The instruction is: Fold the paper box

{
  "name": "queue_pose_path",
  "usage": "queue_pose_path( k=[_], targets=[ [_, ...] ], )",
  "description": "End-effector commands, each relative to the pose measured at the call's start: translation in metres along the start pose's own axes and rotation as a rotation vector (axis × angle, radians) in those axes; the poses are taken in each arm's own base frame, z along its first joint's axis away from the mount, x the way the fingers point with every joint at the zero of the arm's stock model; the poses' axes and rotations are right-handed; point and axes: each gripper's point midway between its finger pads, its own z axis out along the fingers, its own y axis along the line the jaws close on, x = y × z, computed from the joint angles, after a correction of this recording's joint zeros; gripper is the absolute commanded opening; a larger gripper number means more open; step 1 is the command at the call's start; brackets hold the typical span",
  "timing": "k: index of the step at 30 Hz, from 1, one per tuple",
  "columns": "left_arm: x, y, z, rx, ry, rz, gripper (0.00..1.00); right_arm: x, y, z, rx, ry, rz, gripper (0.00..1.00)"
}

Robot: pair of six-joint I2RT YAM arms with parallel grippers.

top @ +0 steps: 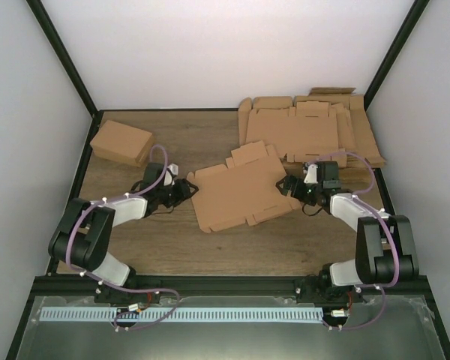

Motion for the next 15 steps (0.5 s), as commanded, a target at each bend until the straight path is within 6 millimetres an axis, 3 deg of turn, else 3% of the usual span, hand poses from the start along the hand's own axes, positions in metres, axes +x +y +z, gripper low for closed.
queue_pose_path(
  k=[1,15],
  targets=[
    [0.003,-0.006,-0.003,0.016,0.035,0.038,0.46,-0.017,0.008,-0.003,0.009,-0.024,-0.046,0.99],
    [0.004,-0.023,-0.011,0.063,0.057,0.079,0.46,-0.028,0.018,-0.008,-0.002,-0.04,-0.072,0.97]
  ],
)
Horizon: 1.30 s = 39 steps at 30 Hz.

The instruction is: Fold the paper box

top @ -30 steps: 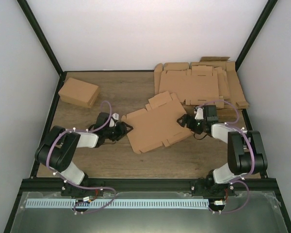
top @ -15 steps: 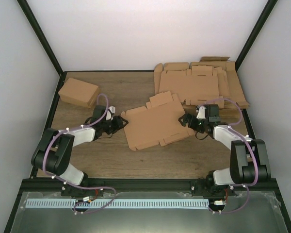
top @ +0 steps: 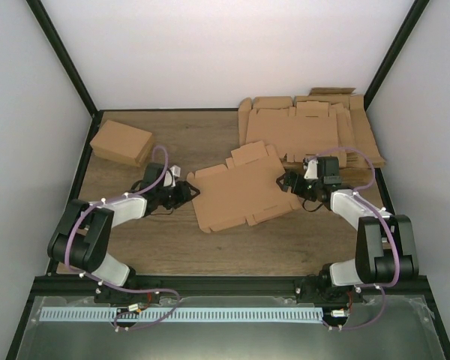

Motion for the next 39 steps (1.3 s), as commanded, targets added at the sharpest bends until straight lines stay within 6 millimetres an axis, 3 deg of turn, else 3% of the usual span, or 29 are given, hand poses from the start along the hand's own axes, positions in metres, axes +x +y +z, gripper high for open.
queue_pose_path(
  k=[1,8,15,18,39],
  targets=[
    [-0.009,-0.018,-0.008,0.036,-0.019,0.067,0.46,-0.016,0.014,-0.005,-0.011,-0.031,-0.049,0.97],
    [-0.005,-0.014,-0.007,0.034,-0.011,0.055,0.38,-0.015,0.018,-0.004,-0.012,-0.025,-0.066,0.96],
    [0.0,0.018,0.004,-0.079,-0.002,0.023,0.54,-0.014,0.018,-0.003,-0.008,-0.023,-0.072,0.96],
    [0.008,0.027,0.013,-0.08,0.028,0.005,0.53,-0.013,0.019,-0.002,-0.008,-0.019,-0.075,0.96],
    [0.0,-0.01,0.008,0.058,0.036,0.03,0.29,-0.014,0.022,0.006,-0.016,0.002,-0.084,0.95]
  ],
)
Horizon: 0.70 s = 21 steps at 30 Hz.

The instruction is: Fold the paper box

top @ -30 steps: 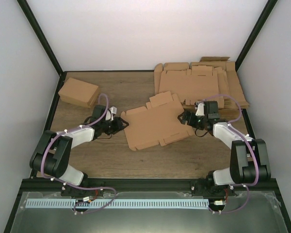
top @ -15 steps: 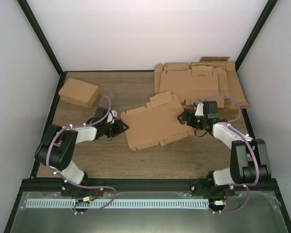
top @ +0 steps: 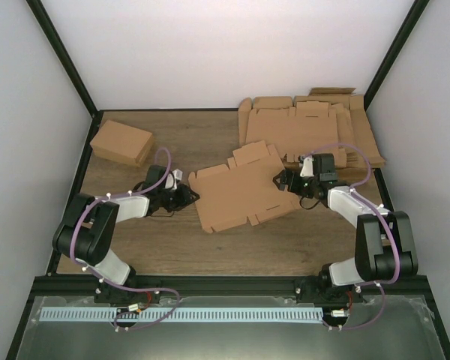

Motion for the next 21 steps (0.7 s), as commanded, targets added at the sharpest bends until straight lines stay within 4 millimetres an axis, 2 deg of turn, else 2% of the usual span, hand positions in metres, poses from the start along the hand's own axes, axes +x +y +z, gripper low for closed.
queue_pose_path(
  k=[1,11,21],
  targets=[
    [-0.009,-0.022,-0.003,0.069,-0.012,0.045,0.3,-0.011,0.01,0.0,-0.014,-0.012,-0.033,0.95],
    [-0.009,-0.038,-0.008,0.138,-0.01,0.027,0.28,-0.006,0.01,0.003,-0.02,0.002,-0.033,0.94],
    [-0.009,-0.038,-0.006,0.147,-0.01,0.03,0.28,0.001,0.015,0.007,-0.034,0.022,-0.036,0.93]
  ],
)
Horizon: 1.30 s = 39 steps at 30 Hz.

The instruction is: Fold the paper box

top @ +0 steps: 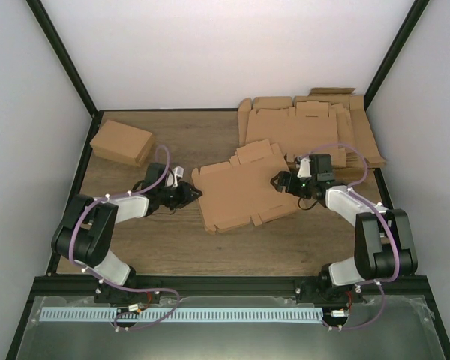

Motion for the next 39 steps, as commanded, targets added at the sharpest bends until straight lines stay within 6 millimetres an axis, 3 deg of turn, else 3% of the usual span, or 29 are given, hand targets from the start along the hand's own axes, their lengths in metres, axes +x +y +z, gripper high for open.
queue_pose_path(
  k=[1,8,12,16,27,32,39],
  targets=[
    [-0.007,-0.017,-0.002,0.054,-0.02,0.038,0.28,-0.003,0.011,0.003,-0.026,0.004,-0.03,0.93],
    [-0.009,-0.016,-0.005,0.038,-0.038,0.042,0.27,0.003,0.017,0.005,-0.044,0.02,-0.034,0.91],
    [-0.013,-0.022,-0.012,0.045,-0.068,0.052,0.2,0.006,0.022,0.005,-0.054,0.025,-0.042,0.91],
    [-0.013,-0.026,-0.014,0.057,-0.071,0.058,0.19,0.004,0.024,0.004,-0.057,0.017,-0.045,0.91],
    [-0.014,-0.023,-0.015,0.036,-0.078,0.056,0.14,-0.004,0.029,-0.006,-0.007,-0.025,-0.091,0.9],
    [-0.017,-0.02,-0.018,0.005,-0.095,0.058,0.04,-0.008,0.03,-0.006,0.003,-0.031,-0.104,0.91],
    [-0.018,-0.011,-0.028,-0.065,-0.117,0.061,0.04,-0.011,0.034,-0.007,-0.01,-0.038,-0.109,0.91]
  ],
)
